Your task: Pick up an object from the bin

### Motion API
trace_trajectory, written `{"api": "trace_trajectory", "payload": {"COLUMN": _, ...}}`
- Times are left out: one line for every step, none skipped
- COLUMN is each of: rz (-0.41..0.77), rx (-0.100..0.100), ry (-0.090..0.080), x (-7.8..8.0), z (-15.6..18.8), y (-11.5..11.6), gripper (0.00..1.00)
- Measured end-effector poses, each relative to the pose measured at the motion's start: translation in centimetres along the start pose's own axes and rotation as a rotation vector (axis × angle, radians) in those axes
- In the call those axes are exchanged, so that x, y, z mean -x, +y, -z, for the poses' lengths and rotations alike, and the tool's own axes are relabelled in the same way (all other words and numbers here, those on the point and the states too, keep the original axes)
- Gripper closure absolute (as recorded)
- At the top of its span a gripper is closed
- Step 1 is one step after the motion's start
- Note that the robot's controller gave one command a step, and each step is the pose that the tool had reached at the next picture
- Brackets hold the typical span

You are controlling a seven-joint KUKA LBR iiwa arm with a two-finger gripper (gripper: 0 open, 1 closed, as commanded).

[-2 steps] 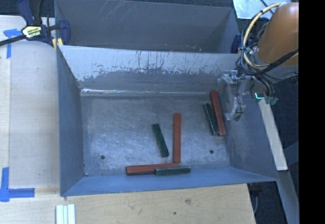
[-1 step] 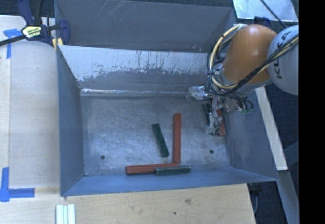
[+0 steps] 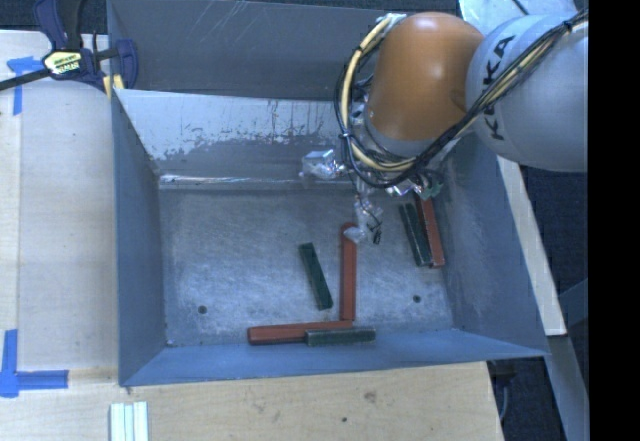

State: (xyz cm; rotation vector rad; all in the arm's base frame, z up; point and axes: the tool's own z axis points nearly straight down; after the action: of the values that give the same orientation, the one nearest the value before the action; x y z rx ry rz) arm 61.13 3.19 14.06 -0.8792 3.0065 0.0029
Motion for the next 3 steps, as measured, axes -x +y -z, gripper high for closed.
{"api": "trace_trajectory", "payload": {"rz": 0.472, "rx": 0.004, "ry": 0.010, "x": -1.1, "z": -6.0, "y": -0.2, "gripper": 0.00}}
{"api": "trace_trajectory", "payload": {"rz": 0.913, "rx": 0.006, "ry": 0.011, "x": -5.5, "z": -7.0, "y": -4.9, "gripper": 0.00}}
{"api": "trace_trajectory", "payload": {"rz": 0.913, "rx": 0.006, "ry": 0.008, "x": -5.2, "z": -6.9, "y": -4.7, "gripper": 1.00}}
